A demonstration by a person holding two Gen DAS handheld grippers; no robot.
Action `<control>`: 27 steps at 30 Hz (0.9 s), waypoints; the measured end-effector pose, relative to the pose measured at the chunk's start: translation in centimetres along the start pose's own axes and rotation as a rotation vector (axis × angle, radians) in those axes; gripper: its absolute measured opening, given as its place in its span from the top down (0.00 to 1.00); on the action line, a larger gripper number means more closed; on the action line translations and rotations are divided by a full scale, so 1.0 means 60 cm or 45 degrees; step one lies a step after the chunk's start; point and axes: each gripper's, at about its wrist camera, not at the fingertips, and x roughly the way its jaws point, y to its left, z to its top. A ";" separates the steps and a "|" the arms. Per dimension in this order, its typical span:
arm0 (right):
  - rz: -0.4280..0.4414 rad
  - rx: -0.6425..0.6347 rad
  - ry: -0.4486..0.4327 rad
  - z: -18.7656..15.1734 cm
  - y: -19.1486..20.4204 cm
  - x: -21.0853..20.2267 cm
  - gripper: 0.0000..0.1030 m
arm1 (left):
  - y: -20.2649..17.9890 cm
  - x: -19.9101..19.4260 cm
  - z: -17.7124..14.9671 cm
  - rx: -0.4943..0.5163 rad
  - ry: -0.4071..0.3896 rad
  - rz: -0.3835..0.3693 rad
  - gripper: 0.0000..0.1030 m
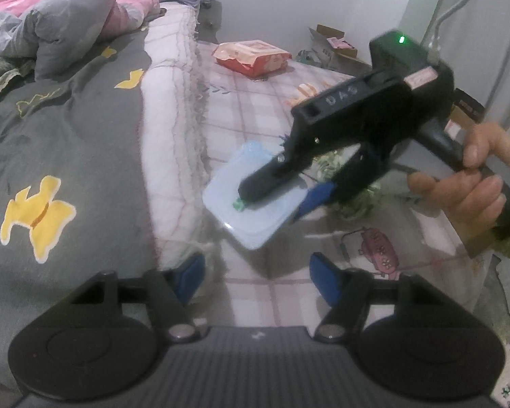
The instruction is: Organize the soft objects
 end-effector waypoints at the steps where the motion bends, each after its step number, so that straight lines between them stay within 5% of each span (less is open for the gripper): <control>1: -0.004 0.029 0.010 -0.001 -0.008 0.002 0.38 | -0.002 0.001 0.001 0.005 0.002 0.000 0.33; 8: -0.120 -0.021 -0.050 -0.013 -0.001 -0.023 0.29 | -0.014 0.011 0.012 0.038 -0.008 -0.004 0.33; 16: -0.192 -0.081 -0.206 -0.025 -0.007 -0.072 0.30 | -0.046 0.035 0.024 0.143 -0.038 0.023 0.33; 27: 0.007 0.066 -0.339 -0.044 -0.069 -0.092 0.65 | -0.089 0.094 0.043 0.287 -0.068 0.111 0.34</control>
